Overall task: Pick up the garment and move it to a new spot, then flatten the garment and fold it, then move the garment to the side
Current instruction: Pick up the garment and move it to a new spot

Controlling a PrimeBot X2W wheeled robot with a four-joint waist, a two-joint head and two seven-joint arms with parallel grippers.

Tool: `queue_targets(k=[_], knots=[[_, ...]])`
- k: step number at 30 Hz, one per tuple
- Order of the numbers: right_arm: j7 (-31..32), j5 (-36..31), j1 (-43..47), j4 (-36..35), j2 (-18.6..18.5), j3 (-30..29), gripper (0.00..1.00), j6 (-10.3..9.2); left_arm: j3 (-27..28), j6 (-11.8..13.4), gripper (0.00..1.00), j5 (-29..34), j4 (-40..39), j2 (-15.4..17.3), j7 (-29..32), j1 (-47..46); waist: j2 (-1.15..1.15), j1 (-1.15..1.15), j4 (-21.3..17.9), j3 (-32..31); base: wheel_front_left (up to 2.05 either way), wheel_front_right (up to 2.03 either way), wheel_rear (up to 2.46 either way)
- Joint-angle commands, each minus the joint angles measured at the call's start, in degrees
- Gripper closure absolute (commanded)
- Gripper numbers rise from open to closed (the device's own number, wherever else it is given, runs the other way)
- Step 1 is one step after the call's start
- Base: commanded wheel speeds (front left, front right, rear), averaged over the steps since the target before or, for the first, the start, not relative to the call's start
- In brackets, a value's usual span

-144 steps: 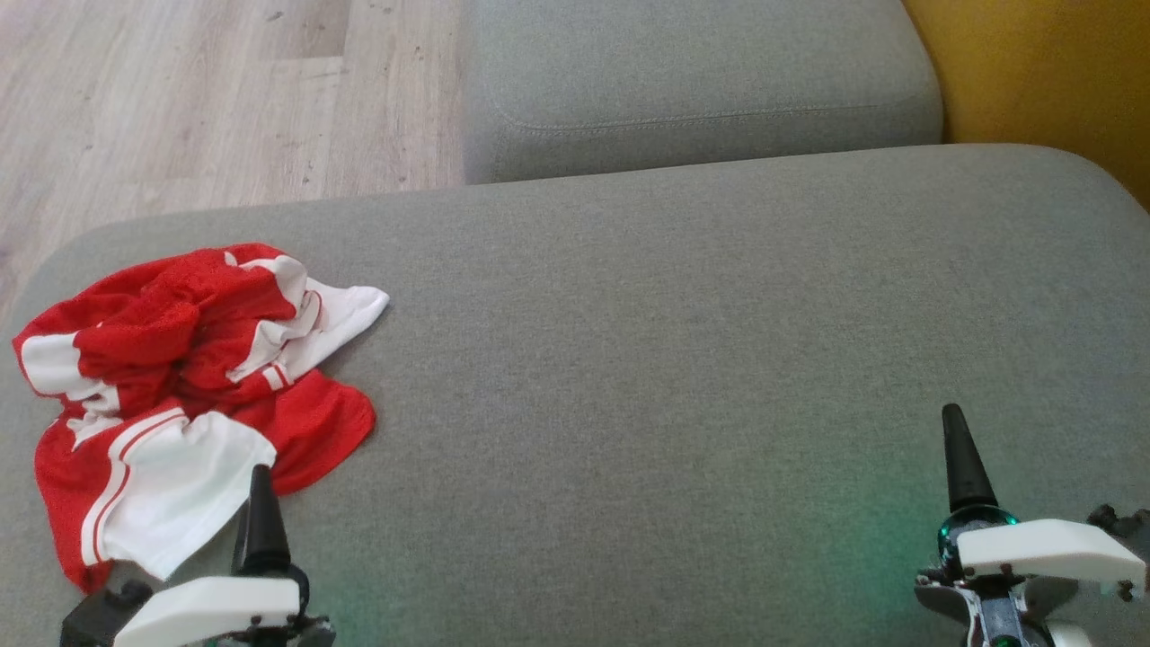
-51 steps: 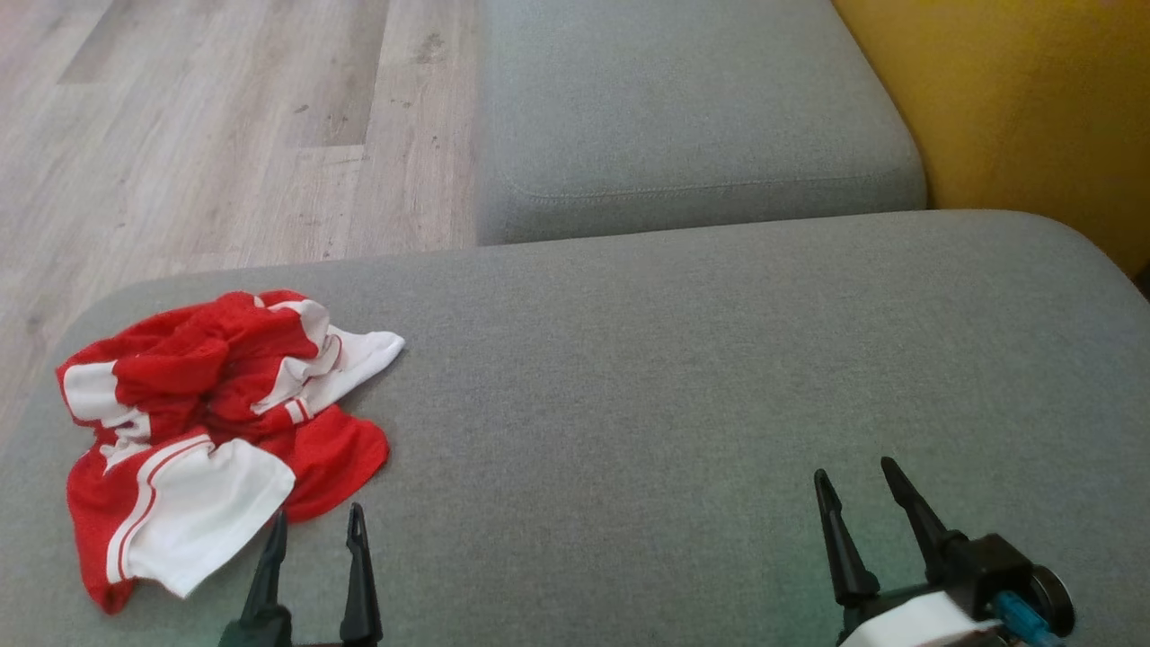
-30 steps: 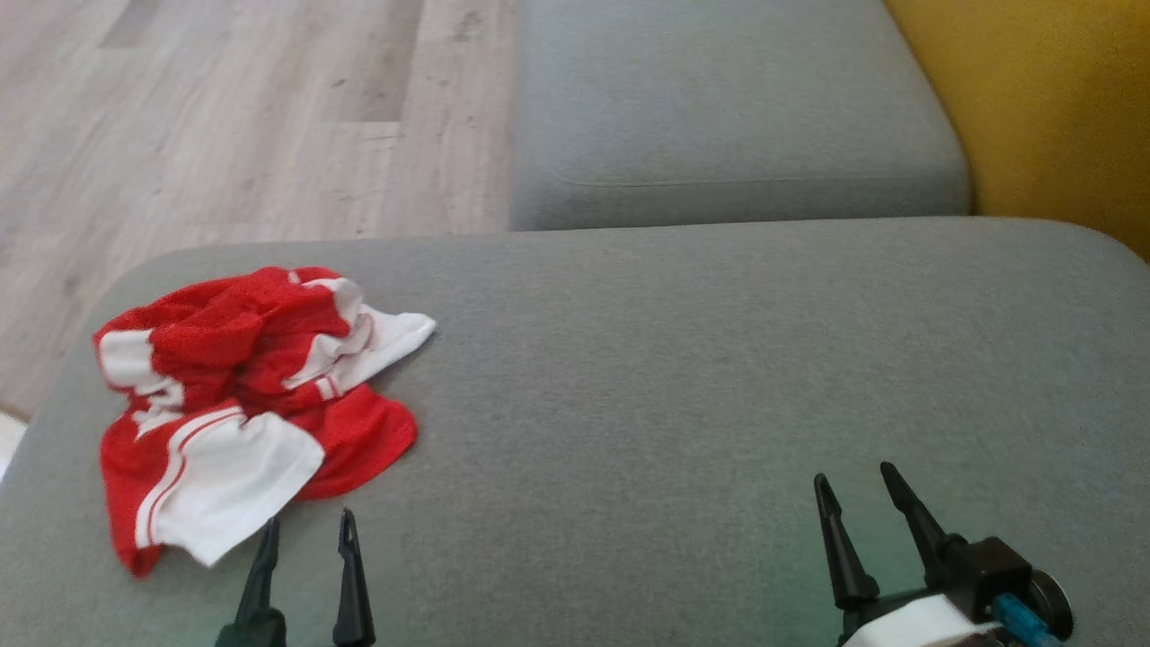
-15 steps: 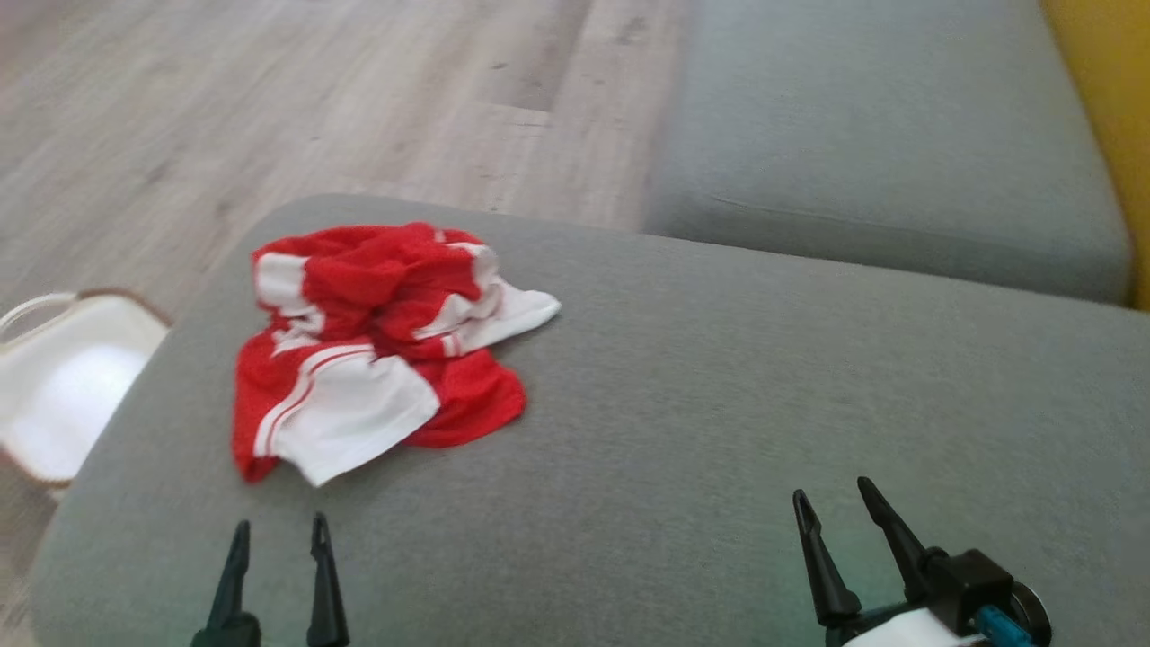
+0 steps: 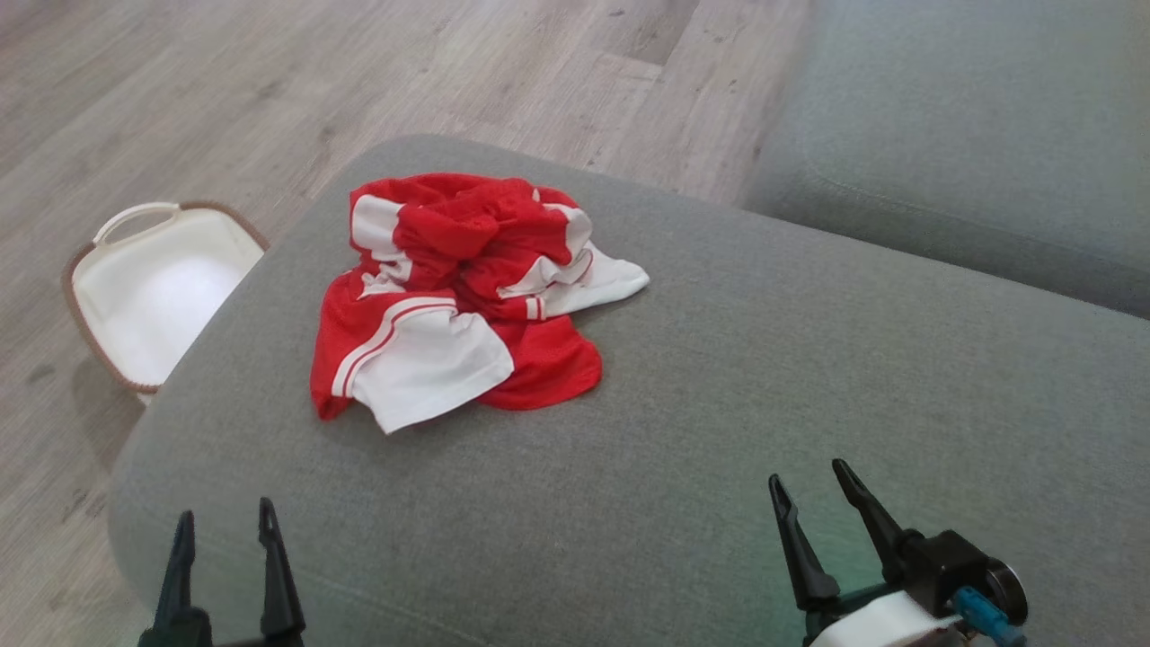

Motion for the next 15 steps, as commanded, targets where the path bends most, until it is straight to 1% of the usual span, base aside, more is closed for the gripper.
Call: queue_targets(k=[1,4,9,12,15], knots=[[-0.78,-0.86,-2.79,-1.53,-0.58,1.00,0.00,-0.04,2.12,0.26,0.00,0.66,-2.50,-0.03,-0.62,-4.12,0.00,-0.01,0.92,0.94,0.00,0.00,0.00],[-0.78,-1.35,-2.63,-1.76,-0.58,0.52,0.00,-0.04,2.35,-0.37,0.00,1.20,-3.26,0.44,-0.62,-5.79,0.00,-0.01,1.42,1.52,0.00,0.00,0.00],[-0.78,-3.44,-1.90,-3.69,-0.58,-2.12,0.00,-0.04,2.18,-2.86,0.00,2.37,-4.90,3.26,-0.62,-13.76,0.00,-0.01,3.08,3.92,0.00,0.00,0.00],[-0.78,-5.60,-3.19,-5.82,-0.58,-3.01,0.00,-0.04,2.34,-4.07,0.00,2.73,-5.73,5.44,-0.62,-19.90,0.00,-0.01,1.89,8.72,0.00,0.00,0.00],[-0.78,-8.49,-5.68,-7.44,-0.58,-3.65,0.00,-0.04,2.13,-5.82,0.00,2.30,-4.95,7.19,-0.62,-27.67,0.00,-0.01,0.76,13.55,0.00,0.00,0.00]])
